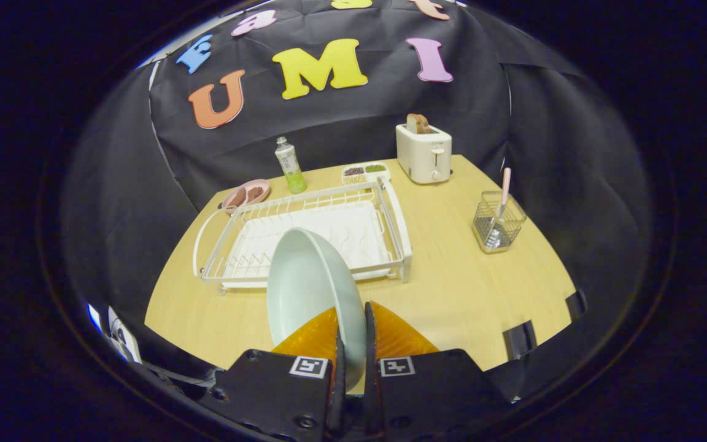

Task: Take the plate from the dish rack, then take the spoon from the basket and place it into the plate.

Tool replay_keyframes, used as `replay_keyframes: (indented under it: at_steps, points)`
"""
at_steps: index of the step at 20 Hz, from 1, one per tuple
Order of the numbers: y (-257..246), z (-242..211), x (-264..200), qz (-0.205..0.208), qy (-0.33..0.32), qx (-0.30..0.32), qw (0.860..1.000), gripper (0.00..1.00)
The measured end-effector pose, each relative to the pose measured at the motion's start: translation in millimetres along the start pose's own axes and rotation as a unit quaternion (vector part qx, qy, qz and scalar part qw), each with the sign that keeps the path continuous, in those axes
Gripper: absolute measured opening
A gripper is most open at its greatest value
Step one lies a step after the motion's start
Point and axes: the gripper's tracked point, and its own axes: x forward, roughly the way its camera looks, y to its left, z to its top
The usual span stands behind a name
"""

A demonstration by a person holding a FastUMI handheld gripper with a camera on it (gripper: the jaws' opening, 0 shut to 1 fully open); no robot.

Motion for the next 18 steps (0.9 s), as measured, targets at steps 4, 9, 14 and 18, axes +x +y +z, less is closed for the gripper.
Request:
replay_keyframes:
  at_steps: [4, 9, 14, 18]
  points:
    - [2, -30, 26, 0.043, -0.015, 0.023, 0.999, 0.17]
    - [-6, -57, 50, 0.085, -0.013, 0.034, 0.996, 0.18]
    - [-29, -75, 78, 0.127, -0.01, 0.056, 0.99, 0.21]
    - [-42, -81, 95, 0.137, -0.009, 0.05, 0.989, 0.3]
